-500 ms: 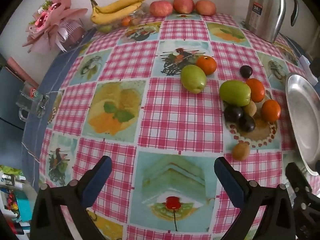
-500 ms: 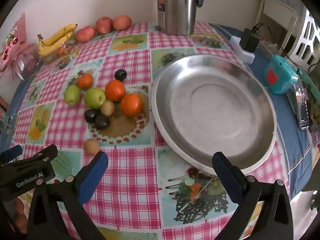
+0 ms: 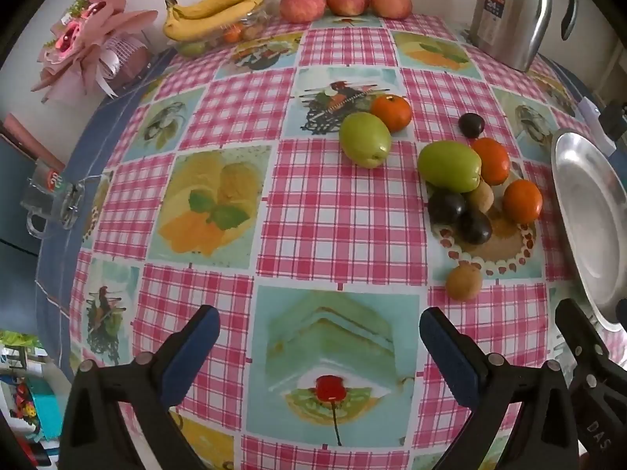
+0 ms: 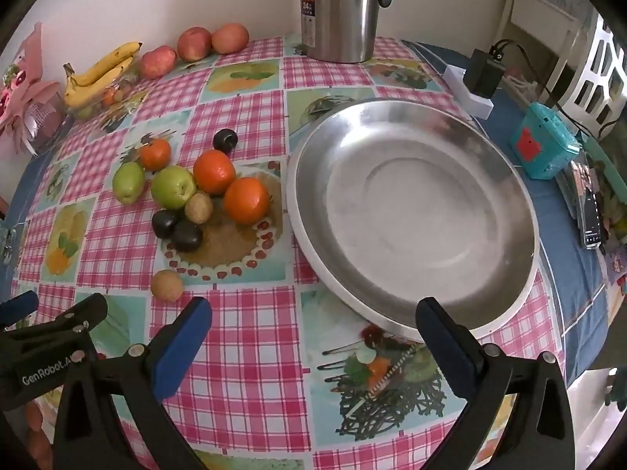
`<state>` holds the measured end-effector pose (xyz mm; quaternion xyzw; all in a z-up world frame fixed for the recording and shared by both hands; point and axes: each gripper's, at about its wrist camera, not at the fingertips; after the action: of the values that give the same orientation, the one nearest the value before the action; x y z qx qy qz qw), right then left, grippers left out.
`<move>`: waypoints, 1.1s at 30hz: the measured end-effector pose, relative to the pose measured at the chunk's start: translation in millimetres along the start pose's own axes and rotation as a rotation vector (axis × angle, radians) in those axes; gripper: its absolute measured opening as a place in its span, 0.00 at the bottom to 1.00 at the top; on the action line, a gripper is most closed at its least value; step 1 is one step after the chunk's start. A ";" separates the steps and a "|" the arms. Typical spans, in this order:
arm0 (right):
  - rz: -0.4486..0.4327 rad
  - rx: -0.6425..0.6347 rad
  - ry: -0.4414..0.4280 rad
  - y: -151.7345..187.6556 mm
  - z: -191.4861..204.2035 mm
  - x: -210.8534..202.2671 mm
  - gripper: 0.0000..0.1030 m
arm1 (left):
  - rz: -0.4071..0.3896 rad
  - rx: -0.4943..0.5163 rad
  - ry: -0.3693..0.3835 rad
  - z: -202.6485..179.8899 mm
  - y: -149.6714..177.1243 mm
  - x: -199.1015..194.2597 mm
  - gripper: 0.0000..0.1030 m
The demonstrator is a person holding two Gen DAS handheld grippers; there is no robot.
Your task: Organize fruits
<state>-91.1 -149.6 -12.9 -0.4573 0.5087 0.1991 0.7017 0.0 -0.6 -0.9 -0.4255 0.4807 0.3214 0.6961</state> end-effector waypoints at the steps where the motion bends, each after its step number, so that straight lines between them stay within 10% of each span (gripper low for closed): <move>1: 0.000 0.000 -0.004 -0.1 -2.0 0.1 1.00 | 0.004 0.001 0.001 0.4 -0.4 0.7 1.00; 33: -0.001 0.044 -0.021 0.2 -9.0 -1.8 1.00 | 0.027 -0.104 -0.016 35.7 -20.1 25.6 1.00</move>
<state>-96.8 -156.7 -12.0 -0.4398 0.5055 0.1924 0.7170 39.9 23.9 -13.0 -0.4520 0.4635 0.3590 0.6723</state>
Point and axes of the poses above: each gripper's, at about its wrist camera, not at the fingertips, and x roughly the way its jaws point, z to its left, y to its underside, and after that the axes turned 4 degrees about -y, right-handed
